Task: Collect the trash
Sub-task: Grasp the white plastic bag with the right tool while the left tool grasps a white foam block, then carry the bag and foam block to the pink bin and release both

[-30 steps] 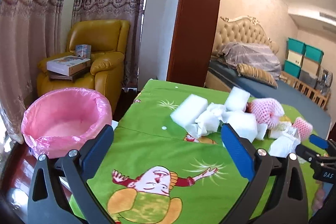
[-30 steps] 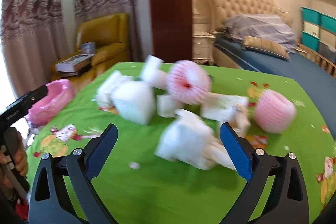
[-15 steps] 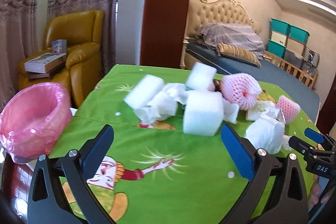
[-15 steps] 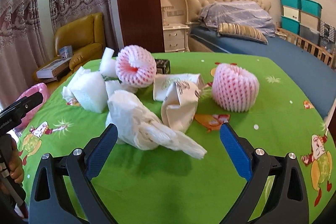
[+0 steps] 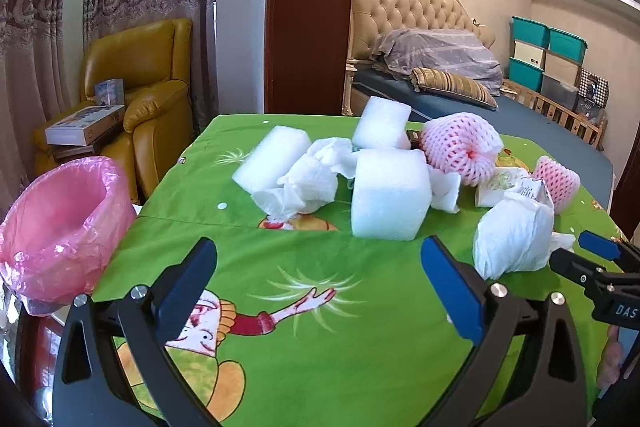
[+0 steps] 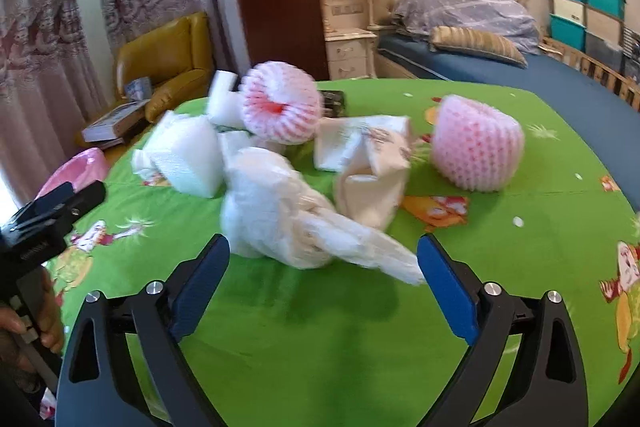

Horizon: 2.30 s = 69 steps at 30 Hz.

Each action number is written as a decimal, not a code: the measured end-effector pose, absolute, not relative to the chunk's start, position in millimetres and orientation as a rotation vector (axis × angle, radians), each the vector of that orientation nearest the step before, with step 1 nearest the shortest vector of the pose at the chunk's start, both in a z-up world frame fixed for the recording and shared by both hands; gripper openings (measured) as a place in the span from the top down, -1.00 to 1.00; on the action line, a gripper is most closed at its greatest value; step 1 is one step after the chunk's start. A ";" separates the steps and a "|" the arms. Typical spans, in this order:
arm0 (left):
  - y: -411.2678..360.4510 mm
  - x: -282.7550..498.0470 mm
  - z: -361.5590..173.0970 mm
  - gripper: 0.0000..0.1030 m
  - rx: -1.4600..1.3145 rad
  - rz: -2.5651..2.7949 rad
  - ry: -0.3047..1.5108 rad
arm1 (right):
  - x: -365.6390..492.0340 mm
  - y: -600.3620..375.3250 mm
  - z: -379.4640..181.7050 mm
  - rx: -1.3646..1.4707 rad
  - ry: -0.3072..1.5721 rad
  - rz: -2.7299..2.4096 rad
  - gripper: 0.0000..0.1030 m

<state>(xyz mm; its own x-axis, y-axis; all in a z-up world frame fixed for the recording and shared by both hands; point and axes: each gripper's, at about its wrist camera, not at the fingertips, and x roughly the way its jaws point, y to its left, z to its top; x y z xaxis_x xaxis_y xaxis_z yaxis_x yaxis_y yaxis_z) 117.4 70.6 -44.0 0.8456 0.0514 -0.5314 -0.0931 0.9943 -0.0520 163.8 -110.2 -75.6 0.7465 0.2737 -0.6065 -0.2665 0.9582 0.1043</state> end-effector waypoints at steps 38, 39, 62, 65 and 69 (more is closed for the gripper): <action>9.9 224.3 -64.2 -0.18 -0.108 0.115 0.709 | 169.7 -140.4 -77.5 0.047 0.684 0.351 0.27; 11.1 221.1 -63.7 -0.17 -0.121 0.115 0.701 | 168.7 -139.7 -77.2 0.046 0.683 0.354 0.27; 139.1 50.5 -19.0 -0.17 -0.126 0.296 0.461 | 124.5 4.6 -46.4 -0.091 0.605 0.700 0.27; 156.7 43.4 -19.5 -0.17 -0.124 0.315 0.466 | 124.5 23.1 -44.0 -0.102 0.598 0.728 0.27; 180.2 36.4 -18.3 -0.17 -0.140 0.339 0.470 | 126.3 44.0 -37.7 -0.093 0.591 0.764 0.27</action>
<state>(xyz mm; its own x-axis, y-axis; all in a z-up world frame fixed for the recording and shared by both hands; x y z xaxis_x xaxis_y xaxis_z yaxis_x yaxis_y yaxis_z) 36.4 180.2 -18.3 0.8370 0.2874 -0.4657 -0.3512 0.9347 -0.0543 126.3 44.0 -37.7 0.5691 0.6240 -0.5356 -0.6746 0.7267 0.1298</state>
